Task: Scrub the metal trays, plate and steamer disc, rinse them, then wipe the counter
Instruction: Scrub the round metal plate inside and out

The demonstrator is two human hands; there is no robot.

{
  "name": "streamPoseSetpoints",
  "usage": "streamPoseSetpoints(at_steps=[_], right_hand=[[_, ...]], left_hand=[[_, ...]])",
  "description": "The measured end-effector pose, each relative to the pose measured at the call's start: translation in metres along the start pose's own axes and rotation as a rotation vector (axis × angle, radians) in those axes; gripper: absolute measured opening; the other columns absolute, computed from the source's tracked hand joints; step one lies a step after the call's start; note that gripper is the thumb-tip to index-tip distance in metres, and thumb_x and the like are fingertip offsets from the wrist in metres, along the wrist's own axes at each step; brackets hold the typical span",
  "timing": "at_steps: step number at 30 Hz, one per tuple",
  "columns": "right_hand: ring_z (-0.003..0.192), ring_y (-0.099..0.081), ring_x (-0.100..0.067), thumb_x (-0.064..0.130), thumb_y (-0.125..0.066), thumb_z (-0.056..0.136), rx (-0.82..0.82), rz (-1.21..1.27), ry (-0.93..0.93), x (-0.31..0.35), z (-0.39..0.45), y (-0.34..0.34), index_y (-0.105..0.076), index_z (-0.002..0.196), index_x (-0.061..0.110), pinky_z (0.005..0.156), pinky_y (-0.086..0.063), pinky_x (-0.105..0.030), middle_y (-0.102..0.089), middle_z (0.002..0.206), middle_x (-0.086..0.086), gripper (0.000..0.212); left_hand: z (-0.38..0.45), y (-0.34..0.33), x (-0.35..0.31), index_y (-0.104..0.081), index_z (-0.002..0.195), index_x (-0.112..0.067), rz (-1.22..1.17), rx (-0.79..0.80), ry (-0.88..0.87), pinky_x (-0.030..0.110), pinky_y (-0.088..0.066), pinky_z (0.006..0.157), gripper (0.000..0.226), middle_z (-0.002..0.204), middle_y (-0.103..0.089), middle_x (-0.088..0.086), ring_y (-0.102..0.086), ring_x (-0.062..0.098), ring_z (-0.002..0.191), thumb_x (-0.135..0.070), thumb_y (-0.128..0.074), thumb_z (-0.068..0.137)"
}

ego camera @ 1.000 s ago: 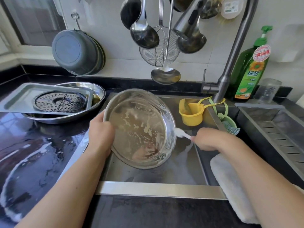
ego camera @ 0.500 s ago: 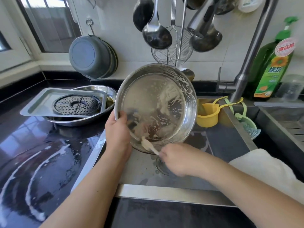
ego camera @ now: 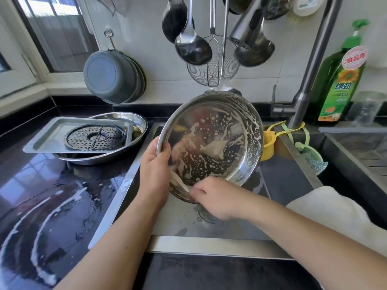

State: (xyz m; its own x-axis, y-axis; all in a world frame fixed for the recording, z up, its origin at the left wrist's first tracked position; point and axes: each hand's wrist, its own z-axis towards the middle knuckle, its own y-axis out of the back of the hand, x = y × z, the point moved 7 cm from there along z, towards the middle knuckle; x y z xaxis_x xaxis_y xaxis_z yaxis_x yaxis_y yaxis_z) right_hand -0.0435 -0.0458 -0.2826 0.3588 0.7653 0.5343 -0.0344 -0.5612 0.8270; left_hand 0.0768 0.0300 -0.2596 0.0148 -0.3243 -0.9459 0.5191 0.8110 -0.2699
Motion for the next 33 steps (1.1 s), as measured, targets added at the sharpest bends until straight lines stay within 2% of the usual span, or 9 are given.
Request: streamPoseSetpoints(at_steps=[4,8,10,12,16,19,25,30,33], right_hand=[[0.056,-0.043,-0.004,0.031,-0.039,0.109,-0.165,0.229,0.122,0.014,-0.003,0.017,-0.065,0.099,0.002,0.054,-0.033,-0.02,-0.055,0.068,-0.001,0.04],[0.069,-0.053,-0.015,0.031,-0.039,0.109,0.037,-0.006,0.027,0.003,-0.005,0.003,-0.065,0.086,0.007,0.063,-0.041,-0.031,-0.063,0.078,-0.007,0.042],[0.078,-0.057,-0.024,0.03,-0.037,0.109,0.115,-0.133,-0.051,-0.008,-0.008,0.001,-0.063,0.084,0.012,0.07,-0.046,-0.034,-0.065,0.089,-0.01,0.04],[0.082,-0.058,-0.026,0.029,-0.036,0.108,0.102,-0.149,-0.061,-0.005,-0.007,0.004,-0.064,0.09,0.011,0.074,-0.049,-0.034,-0.066,0.094,-0.011,0.037],[0.079,-0.061,-0.024,0.029,-0.036,0.108,0.004,0.081,0.07,0.024,-0.003,0.003,-0.069,0.102,0.004,0.066,-0.043,-0.029,-0.062,0.078,-0.004,0.042],[0.062,-0.052,-0.011,0.029,-0.036,0.109,0.062,0.061,0.05,0.016,-0.007,0.002,-0.07,0.096,0.01,0.054,-0.037,-0.021,-0.055,0.068,0.005,0.041],[0.081,-0.055,-0.026,0.027,-0.039,0.106,0.123,-0.256,-0.118,-0.021,-0.008,-0.003,-0.063,0.096,0.011,0.078,-0.052,-0.038,-0.058,0.085,-0.005,0.03],[0.064,-0.051,-0.018,0.029,-0.038,0.108,-0.058,0.158,0.107,0.021,-0.004,0.002,-0.062,0.087,-0.003,0.06,-0.04,-0.025,-0.062,0.074,-0.012,0.044],[0.064,-0.05,-0.02,0.031,-0.04,0.107,0.005,0.045,0.039,0.005,-0.004,-0.003,-0.065,0.089,0.0,0.059,-0.041,-0.032,-0.061,0.074,-0.014,0.043]], left_hand=[[-0.003,-0.006,0.005,-0.071,0.106,-0.02,-0.039,0.025,0.07,0.027,-0.055,0.068,0.024,0.073,-0.066,-0.001,-0.062,0.011,0.067,-0.015,-0.049,0.109],[-0.001,0.003,0.002,-0.072,0.116,-0.012,-0.154,-0.058,0.094,0.046,-0.059,0.087,0.022,0.106,-0.072,0.019,-0.071,0.034,0.093,-0.015,-0.053,0.105],[0.003,0.014,0.003,-0.07,0.125,-0.009,-0.21,-0.134,0.108,0.057,-0.052,0.104,0.027,0.121,-0.072,0.022,-0.068,0.042,0.116,-0.01,-0.05,0.107],[0.004,0.018,0.005,-0.07,0.128,-0.012,-0.24,-0.167,0.129,0.062,-0.049,0.106,0.028,0.123,-0.072,0.02,-0.066,0.042,0.12,-0.011,-0.049,0.108],[0.0,0.008,0.004,-0.069,0.126,-0.017,-0.198,-0.136,0.144,0.06,-0.049,0.105,0.028,0.117,-0.075,0.015,-0.071,0.034,0.109,-0.014,-0.047,0.109],[0.0,0.008,0.003,-0.069,0.128,-0.015,-0.182,-0.122,0.11,0.062,-0.047,0.109,0.028,0.125,-0.07,0.022,-0.067,0.039,0.119,-0.015,-0.052,0.107],[0.004,0.011,-0.004,-0.074,0.114,-0.021,-0.14,-0.093,0.003,0.062,-0.044,0.111,0.025,0.122,-0.072,0.018,-0.066,0.04,0.116,-0.018,-0.055,0.099],[0.002,0.0,0.0,-0.071,0.107,-0.019,-0.072,-0.027,0.004,0.04,-0.059,0.088,0.029,0.095,-0.076,0.004,-0.072,0.019,0.089,-0.007,-0.045,0.109],[0.002,0.003,0.001,-0.071,0.113,-0.013,-0.091,-0.037,0.049,0.05,-0.058,0.098,0.026,0.109,-0.076,0.016,-0.073,0.029,0.102,-0.009,-0.046,0.109]])
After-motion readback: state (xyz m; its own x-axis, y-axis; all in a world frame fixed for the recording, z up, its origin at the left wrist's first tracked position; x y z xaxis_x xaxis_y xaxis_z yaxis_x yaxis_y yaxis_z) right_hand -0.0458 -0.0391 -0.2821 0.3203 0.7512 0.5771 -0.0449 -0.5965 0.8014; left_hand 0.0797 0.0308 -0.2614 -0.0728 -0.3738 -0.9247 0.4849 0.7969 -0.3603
